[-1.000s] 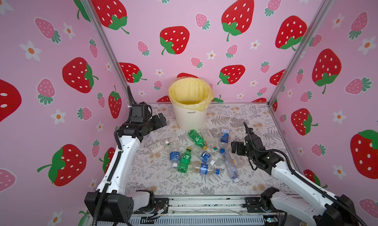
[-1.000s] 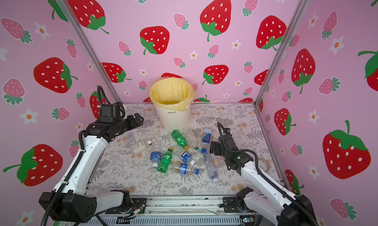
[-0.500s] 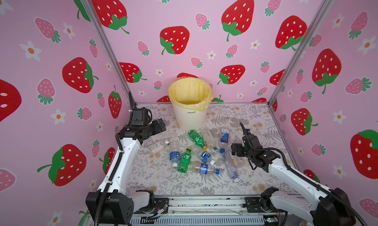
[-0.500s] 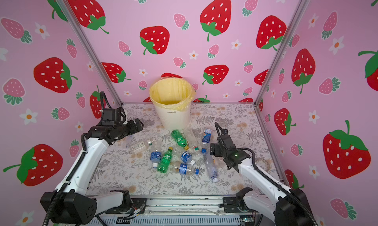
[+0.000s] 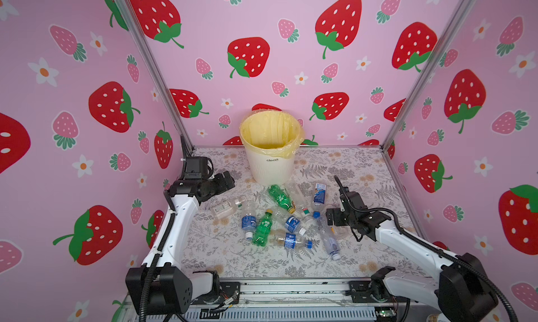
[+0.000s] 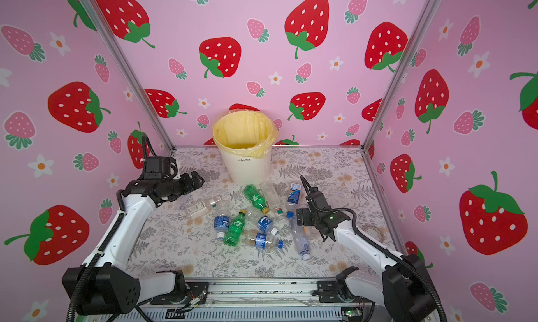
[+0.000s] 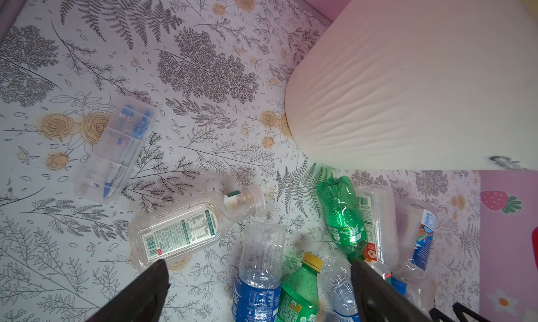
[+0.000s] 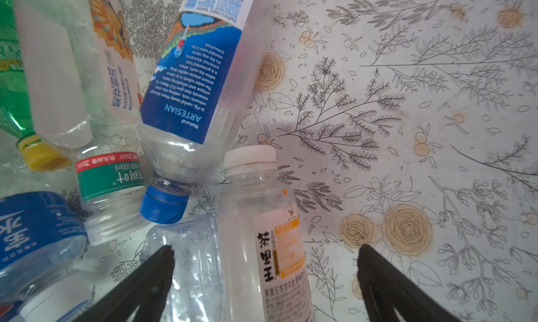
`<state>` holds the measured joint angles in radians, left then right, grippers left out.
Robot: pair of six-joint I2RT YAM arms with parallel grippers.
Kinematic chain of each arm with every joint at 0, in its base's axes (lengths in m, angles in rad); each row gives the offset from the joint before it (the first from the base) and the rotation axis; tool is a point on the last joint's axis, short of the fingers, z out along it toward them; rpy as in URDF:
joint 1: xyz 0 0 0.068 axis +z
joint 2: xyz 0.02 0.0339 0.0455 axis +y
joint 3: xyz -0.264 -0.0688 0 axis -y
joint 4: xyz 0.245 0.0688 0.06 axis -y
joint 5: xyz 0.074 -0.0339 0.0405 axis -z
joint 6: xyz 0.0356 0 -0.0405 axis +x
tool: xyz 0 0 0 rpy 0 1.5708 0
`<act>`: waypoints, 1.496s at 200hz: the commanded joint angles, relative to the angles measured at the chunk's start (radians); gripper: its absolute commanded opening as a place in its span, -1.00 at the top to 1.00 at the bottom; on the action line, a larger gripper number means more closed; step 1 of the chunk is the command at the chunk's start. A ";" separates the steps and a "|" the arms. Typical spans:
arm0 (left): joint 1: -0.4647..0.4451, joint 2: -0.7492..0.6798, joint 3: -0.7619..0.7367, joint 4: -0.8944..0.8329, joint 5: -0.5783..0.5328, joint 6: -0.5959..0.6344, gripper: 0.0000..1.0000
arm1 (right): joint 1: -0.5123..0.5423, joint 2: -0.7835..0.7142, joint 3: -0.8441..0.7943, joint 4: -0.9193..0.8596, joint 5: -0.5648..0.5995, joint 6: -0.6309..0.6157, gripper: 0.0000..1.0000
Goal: Throw the plastic bottles in the bin
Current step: 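Draw the left gripper back beside the pile while the right lowers over a white-capped bottle, then close the right gripper around the white-capped tea bottle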
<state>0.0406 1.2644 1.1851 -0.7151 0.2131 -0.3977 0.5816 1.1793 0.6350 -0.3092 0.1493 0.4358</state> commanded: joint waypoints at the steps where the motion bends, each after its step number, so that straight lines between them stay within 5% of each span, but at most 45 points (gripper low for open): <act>1: 0.014 -0.016 -0.021 0.002 0.027 -0.009 -0.98 | -0.019 0.025 0.018 -0.050 -0.036 -0.055 -0.98; 299: 0.028 -0.030 -0.047 0.006 0.050 -0.017 -0.98 | -0.060 0.079 -0.036 0.039 -0.104 -0.026 -0.64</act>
<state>0.0620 1.2556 1.1419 -0.7074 0.2478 -0.4160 0.5270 1.2449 0.6170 -0.2836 0.0505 0.4068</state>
